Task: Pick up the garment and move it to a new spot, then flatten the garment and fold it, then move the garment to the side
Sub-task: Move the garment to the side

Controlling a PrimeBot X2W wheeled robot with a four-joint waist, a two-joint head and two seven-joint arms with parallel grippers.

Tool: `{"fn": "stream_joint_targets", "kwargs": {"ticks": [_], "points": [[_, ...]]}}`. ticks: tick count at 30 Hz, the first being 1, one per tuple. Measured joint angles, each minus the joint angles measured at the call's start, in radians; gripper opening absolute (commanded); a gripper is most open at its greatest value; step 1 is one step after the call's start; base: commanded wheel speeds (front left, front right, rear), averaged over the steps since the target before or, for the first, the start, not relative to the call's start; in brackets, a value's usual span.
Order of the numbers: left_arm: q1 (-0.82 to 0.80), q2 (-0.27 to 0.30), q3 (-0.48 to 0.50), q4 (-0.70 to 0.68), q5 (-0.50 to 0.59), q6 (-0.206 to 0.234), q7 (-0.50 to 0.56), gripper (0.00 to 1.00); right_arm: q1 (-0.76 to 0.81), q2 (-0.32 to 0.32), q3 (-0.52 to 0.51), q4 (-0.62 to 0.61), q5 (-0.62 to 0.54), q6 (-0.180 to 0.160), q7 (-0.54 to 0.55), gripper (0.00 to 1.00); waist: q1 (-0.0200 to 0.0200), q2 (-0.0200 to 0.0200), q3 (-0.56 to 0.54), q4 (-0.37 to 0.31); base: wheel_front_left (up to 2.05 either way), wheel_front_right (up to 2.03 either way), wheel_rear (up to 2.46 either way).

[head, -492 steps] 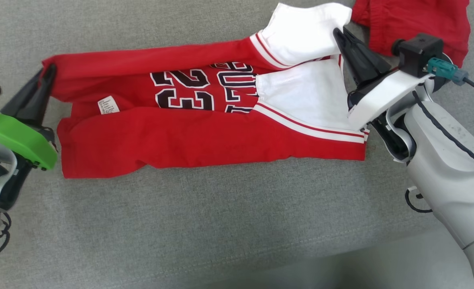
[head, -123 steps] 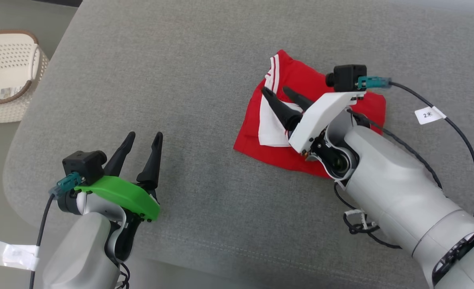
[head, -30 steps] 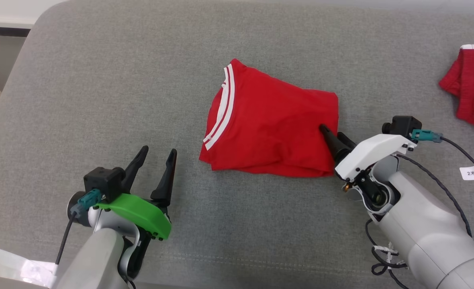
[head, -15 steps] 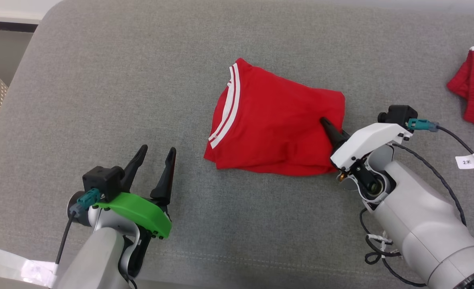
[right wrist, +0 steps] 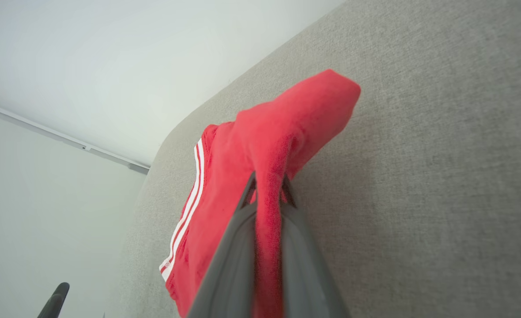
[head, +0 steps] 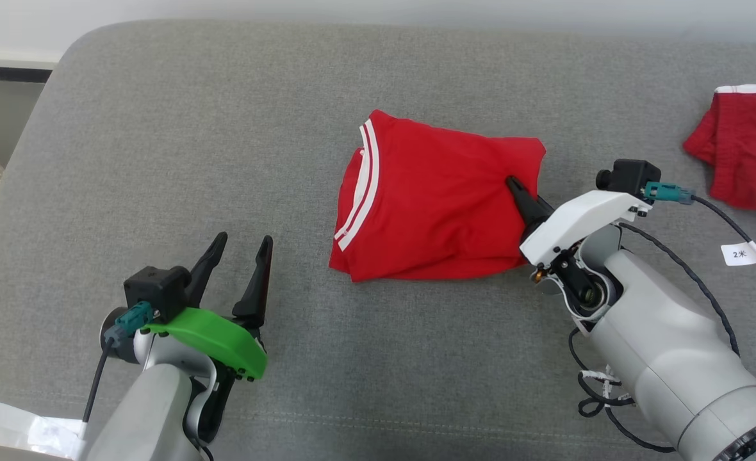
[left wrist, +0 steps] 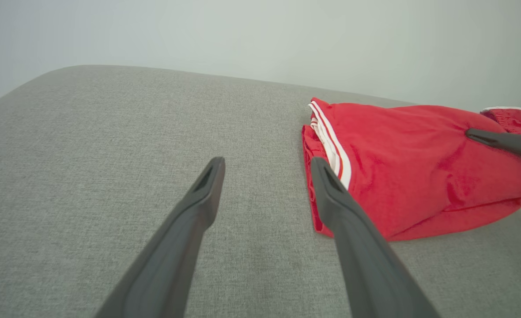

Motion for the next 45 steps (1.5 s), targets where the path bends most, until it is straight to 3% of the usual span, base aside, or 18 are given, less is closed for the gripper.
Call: {"fn": "stream_joint_targets", "kwargs": {"ticks": [7, 16, 25, 32, 39, 45], "points": [[0.024, 0.002, 0.005, 0.002, 0.006, 0.000, 0.000, 1.00, -0.027, -0.020, 0.042, -0.013, -0.051, 0.000, -0.001, 0.00, 0.0000, 0.0000, -0.021, -0.040, 0.00, 0.00, 0.00], [0.037, 0.003, 0.014, 0.000, 0.006, 0.000, 0.000, 1.00, -0.090, -0.104, 0.058, -0.042, -0.077, 0.004, 0.005, 0.00, 0.0000, 0.0000, -0.035, -0.106, 0.00, 0.00, 0.00], [0.039, 0.003, 0.002, -0.007, 0.006, -0.003, 0.000, 1.00, -0.186, -0.181, 0.067, -0.077, -0.081, 0.009, 0.092, 0.00, 0.0000, 0.0000, -0.033, -0.161, 0.00, 0.00, 0.00], [0.037, 0.004, -0.009, -0.014, 0.006, -0.004, 0.002, 1.00, -0.274, -0.288, 0.079, -0.077, -0.084, 0.009, 0.193, 0.00, 0.0000, 0.0000, 0.018, -0.166, 0.00, 0.00, 0.00], [0.034, 0.013, -0.009, -0.020, 0.009, -0.004, 0.003, 1.00, -0.298, -0.380, 0.071, -0.050, -0.100, 0.009, 0.228, 0.00, 0.0000, 0.0000, 0.067, -0.150, 0.00, 0.00, 0.00], [0.033, 0.030, 0.003, -0.021, 0.009, -0.004, 0.003, 1.00, -0.340, -0.401, 0.073, -0.051, -0.119, 0.009, 0.235, 0.00, 0.0000, 0.0000, 0.101, -0.137, 0.00, 0.00, 0.00]]}}
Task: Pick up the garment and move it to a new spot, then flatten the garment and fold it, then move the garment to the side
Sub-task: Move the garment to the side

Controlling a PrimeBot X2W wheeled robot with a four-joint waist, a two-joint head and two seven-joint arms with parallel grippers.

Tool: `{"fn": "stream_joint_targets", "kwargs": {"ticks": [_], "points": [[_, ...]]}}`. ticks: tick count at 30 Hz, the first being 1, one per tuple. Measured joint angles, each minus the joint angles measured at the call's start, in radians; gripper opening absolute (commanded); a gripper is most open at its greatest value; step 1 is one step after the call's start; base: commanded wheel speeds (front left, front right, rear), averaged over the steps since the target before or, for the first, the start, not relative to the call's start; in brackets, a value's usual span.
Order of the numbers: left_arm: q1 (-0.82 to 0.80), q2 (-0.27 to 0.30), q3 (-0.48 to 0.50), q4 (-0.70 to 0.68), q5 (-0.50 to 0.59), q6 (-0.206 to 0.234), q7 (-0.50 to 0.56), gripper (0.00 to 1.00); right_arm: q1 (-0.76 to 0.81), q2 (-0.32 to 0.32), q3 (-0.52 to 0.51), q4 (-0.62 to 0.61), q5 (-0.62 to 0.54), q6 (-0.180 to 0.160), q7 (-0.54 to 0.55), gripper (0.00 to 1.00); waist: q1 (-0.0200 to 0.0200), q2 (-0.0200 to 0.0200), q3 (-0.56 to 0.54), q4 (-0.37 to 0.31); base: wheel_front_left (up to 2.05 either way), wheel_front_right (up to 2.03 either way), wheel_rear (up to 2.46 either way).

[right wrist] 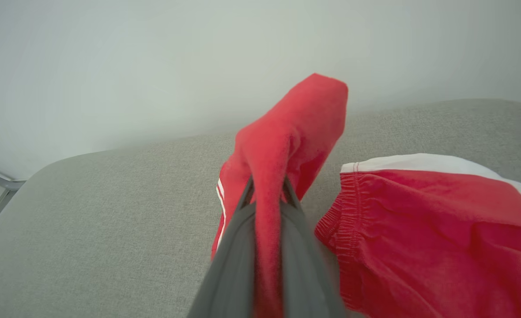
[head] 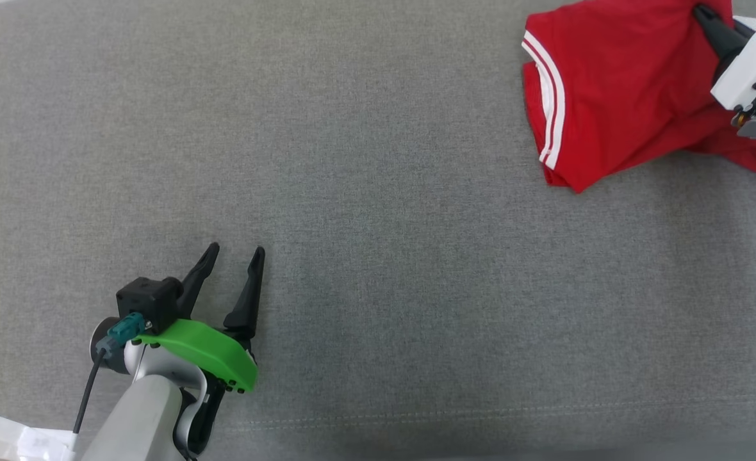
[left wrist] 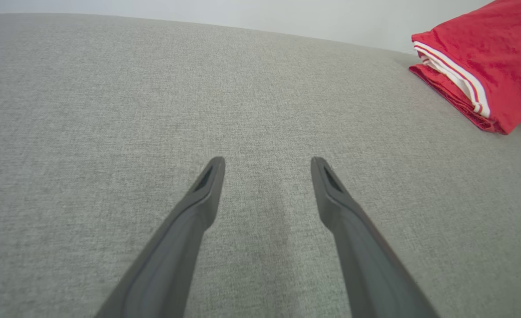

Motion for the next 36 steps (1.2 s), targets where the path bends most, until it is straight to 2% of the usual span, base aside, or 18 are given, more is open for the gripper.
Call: {"fn": "stream_joint_targets", "kwargs": {"ticks": [7, 11, 24, 30, 36], "points": [[-0.022, -0.001, -0.006, -0.010, 0.000, 0.000, 0.000, 1.00, -0.040, -0.061, -0.003, 0.027, -0.015, -0.001, 0.022, 0.00, 0.0000, 0.0000, 0.032, 0.004, 0.00, 0.00, 0.00], [-0.022, 0.000, -0.005, -0.005, 0.000, 0.000, 0.000, 1.00, -0.058, -0.067, -0.002, 0.036, -0.022, -0.011, 0.026, 0.00, 0.0000, 0.0000, 0.036, 0.004, 0.00, 0.00, 0.00], [-0.022, 0.000, -0.002, -0.007, -0.003, -0.001, 0.000, 1.00, -0.115, -0.137, 0.041, 0.058, -0.119, -0.046, 0.053, 0.00, 0.0000, 0.0000, 0.055, 0.004, 0.00, 0.00, 0.00], [-0.028, -0.001, -0.005, -0.021, -0.003, -0.003, 0.000, 1.00, -0.150, -0.191, 0.077, 0.063, -0.183, -0.054, 0.057, 0.00, 0.0000, 0.0000, 0.076, 0.005, 0.00, 0.00, 0.00], [-0.048, -0.001, -0.007, -0.026, -0.003, -0.004, 0.000, 1.00, -0.149, -0.196, 0.078, 0.086, -0.185, -0.066, 0.057, 0.00, 0.0000, 0.0000, 0.114, 0.015, 0.00, 0.00, 0.00]]}}
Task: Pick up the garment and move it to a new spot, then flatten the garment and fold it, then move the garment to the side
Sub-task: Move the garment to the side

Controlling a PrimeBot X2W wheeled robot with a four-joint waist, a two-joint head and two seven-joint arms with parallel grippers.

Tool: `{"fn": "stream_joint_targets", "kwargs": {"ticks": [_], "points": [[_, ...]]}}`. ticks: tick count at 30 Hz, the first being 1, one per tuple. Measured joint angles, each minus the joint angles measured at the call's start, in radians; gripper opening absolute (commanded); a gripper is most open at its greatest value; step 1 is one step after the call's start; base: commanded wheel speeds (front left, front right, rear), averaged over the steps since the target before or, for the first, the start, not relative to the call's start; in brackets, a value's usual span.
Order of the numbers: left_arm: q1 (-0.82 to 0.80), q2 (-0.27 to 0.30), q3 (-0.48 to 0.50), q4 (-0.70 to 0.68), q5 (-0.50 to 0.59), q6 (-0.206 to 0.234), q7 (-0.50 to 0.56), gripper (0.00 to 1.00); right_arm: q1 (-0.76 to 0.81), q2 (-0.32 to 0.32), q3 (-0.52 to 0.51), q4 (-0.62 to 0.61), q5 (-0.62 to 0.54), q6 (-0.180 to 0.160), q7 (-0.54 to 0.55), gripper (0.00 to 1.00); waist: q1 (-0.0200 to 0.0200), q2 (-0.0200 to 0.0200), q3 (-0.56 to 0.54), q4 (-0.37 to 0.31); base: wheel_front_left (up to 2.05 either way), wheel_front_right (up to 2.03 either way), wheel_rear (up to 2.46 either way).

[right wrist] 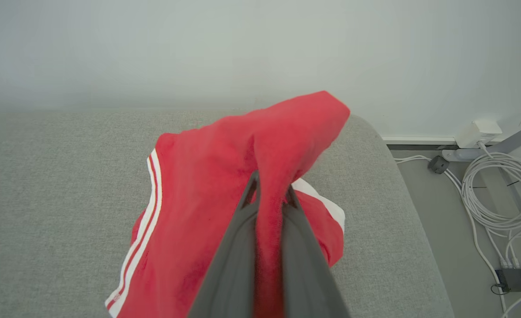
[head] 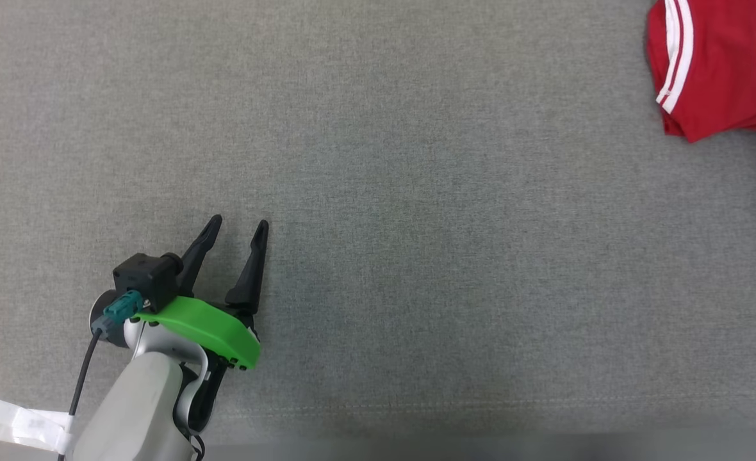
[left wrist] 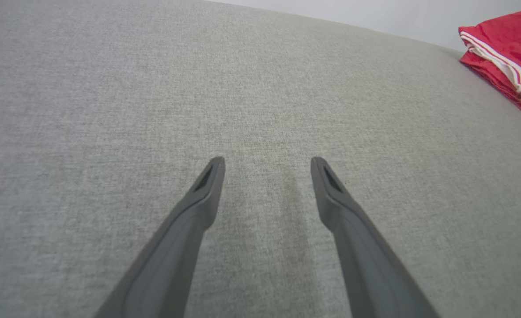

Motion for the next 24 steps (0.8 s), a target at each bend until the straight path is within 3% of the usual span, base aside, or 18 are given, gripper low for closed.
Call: {"fn": "stream_joint_targets", "kwargs": {"ticks": [6, 11, 12, 13, 14, 15, 20, 24], "points": [[-0.012, 0.003, 0.002, -0.012, 0.000, 0.000, 0.000, 1.00, 0.002, -0.011, -0.001, 0.027, -0.001, -0.017, -0.009, 0.00, 0.0000, 0.0000, 0.038, 0.015, 0.00, 0.00, 0.00], [-0.030, 0.009, 0.003, -0.028, 0.000, -0.001, 0.000, 1.00, 0.013, -0.006, 0.012, 0.051, -0.019, -0.051, -0.016, 0.00, 0.0000, 0.0000, 0.080, 0.031, 0.00, 0.00, 0.00], [-0.035, 0.010, 0.004, -0.030, 0.000, -0.001, 0.000, 1.00, 0.019, -0.002, 0.013, 0.055, -0.020, -0.064, -0.018, 0.07, 0.0000, 0.0000, 0.089, 0.034, 0.00, 0.00, 0.00], [-0.041, 0.010, 0.005, -0.031, 0.000, -0.001, -0.001, 1.00, 0.023, 0.002, 0.017, 0.061, -0.026, -0.077, -0.020, 0.38, 0.0000, 0.0000, 0.096, 0.037, 0.00, 0.00, 0.00], [-0.046, 0.010, 0.005, -0.032, 0.000, -0.001, -0.003, 1.00, 0.026, 0.005, 0.020, 0.068, -0.036, -0.079, -0.031, 0.83, 0.0000, 0.0000, 0.104, 0.040, 0.00, 0.00, 0.00], [-0.051, 0.010, 0.007, -0.032, 0.000, -0.004, -0.004, 1.00, 0.026, 0.010, 0.021, 0.074, -0.045, -0.088, -0.042, 1.00, 0.0000, 0.0000, 0.110, 0.043, 0.00, 0.00, 0.00], [-0.055, 0.010, 0.014, -0.030, 0.000, -0.008, -0.012, 1.00, 0.026, 0.056, 0.024, 0.097, -0.053, -0.131, -0.071, 1.00, 0.0000, 0.0000, 0.119, 0.049, 0.00, 0.00, 0.00], [-0.055, 0.011, 0.014, -0.015, 0.000, -0.008, -0.012, 1.00, 0.026, 0.070, 0.037, 0.117, -0.073, -0.146, -0.086, 1.00, 0.0000, 0.0000, 0.102, 0.041, 0.00, 0.00, 0.00]]}}
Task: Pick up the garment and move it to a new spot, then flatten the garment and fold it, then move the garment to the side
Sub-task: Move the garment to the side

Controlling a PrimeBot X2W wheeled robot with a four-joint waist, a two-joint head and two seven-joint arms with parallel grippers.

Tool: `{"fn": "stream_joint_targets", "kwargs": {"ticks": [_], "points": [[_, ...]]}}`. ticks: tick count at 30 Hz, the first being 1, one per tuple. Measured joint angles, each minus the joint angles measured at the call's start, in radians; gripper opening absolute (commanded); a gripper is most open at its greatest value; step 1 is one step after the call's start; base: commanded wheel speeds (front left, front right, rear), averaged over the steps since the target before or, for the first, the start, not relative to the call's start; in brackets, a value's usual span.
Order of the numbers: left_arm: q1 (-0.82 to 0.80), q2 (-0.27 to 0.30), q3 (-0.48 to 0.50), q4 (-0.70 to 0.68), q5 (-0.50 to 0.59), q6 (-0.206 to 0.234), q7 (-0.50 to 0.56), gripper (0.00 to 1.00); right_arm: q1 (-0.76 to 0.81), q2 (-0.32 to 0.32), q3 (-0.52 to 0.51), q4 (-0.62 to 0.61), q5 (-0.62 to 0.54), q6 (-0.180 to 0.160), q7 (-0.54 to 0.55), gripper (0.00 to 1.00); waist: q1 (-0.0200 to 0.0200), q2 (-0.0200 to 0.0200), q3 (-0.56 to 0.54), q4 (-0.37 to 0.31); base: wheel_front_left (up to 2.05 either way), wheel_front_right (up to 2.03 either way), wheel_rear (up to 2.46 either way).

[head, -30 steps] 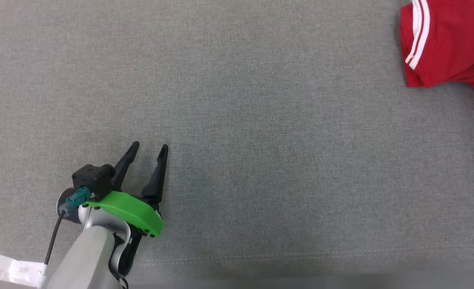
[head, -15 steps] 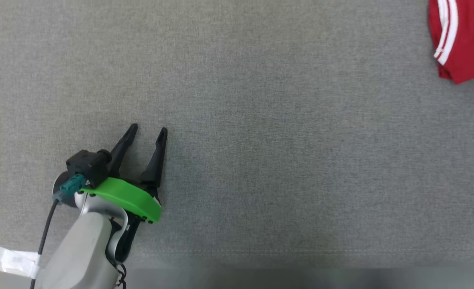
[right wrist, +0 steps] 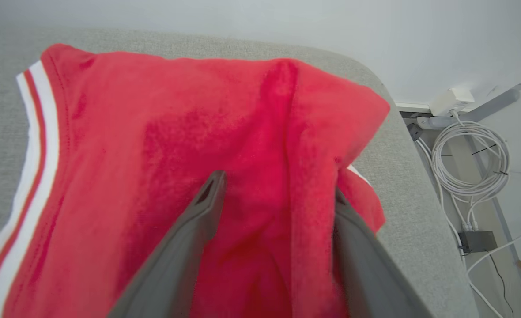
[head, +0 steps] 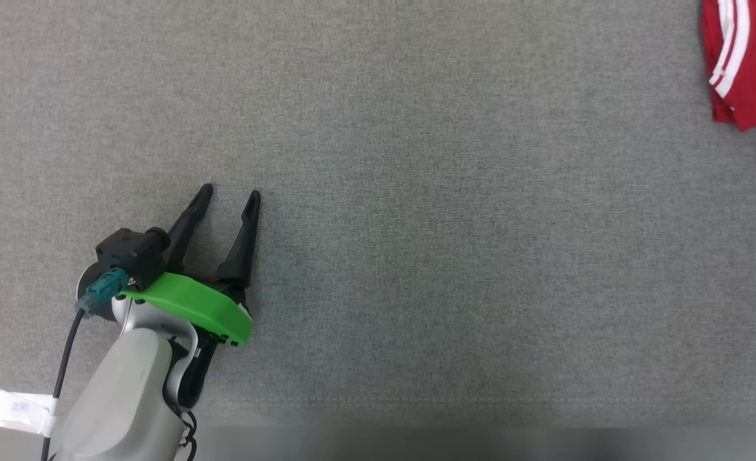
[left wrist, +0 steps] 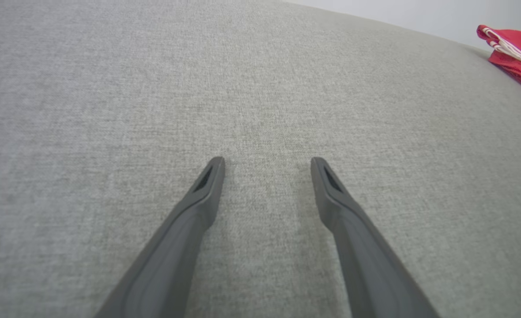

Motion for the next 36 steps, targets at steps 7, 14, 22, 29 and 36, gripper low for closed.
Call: {"fn": "stream_joint_targets", "kwargs": {"ticks": [7, 14, 22, 29, 36], "points": [[0.005, -0.001, -0.003, 0.028, 0.000, 0.000, 0.004, 1.00, -0.001, 0.010, 0.028, 0.040, -0.052, -0.022, -0.002, 1.00, 0.0000, 0.0000, -0.050, -0.022, 0.00, 0.00, 0.00], [0.023, -0.008, -0.012, 0.047, -0.002, 0.000, 0.004, 1.00, -0.009, -0.001, 0.050, 0.062, -0.116, -0.036, -0.048, 1.00, 0.0000, 0.0000, -0.110, -0.044, 0.00, 0.00, 0.00], [0.033, -0.013, -0.023, 0.033, -0.010, 0.000, 0.004, 1.00, -0.064, 0.053, 0.043, -0.021, -0.142, -0.037, -0.143, 1.00, 0.0000, 0.0000, -0.138, -0.056, 0.00, 0.00, 0.00], [0.032, -0.012, -0.026, 0.022, -0.010, 0.000, 0.004, 1.00, 0.019, 0.063, -0.019, 0.029, -0.042, -0.037, -0.118, 0.00, 0.0000, 0.0000, -0.114, -0.032, 0.00, 0.00, 0.00], [0.031, 0.003, -0.020, 0.010, -0.010, 0.000, 0.004, 1.00, 0.045, 0.061, -0.058, 0.063, 0.009, -0.037, -0.099, 0.00, 0.0000, 0.0000, -0.077, -0.011, 0.00, 0.00, 0.00]]}}
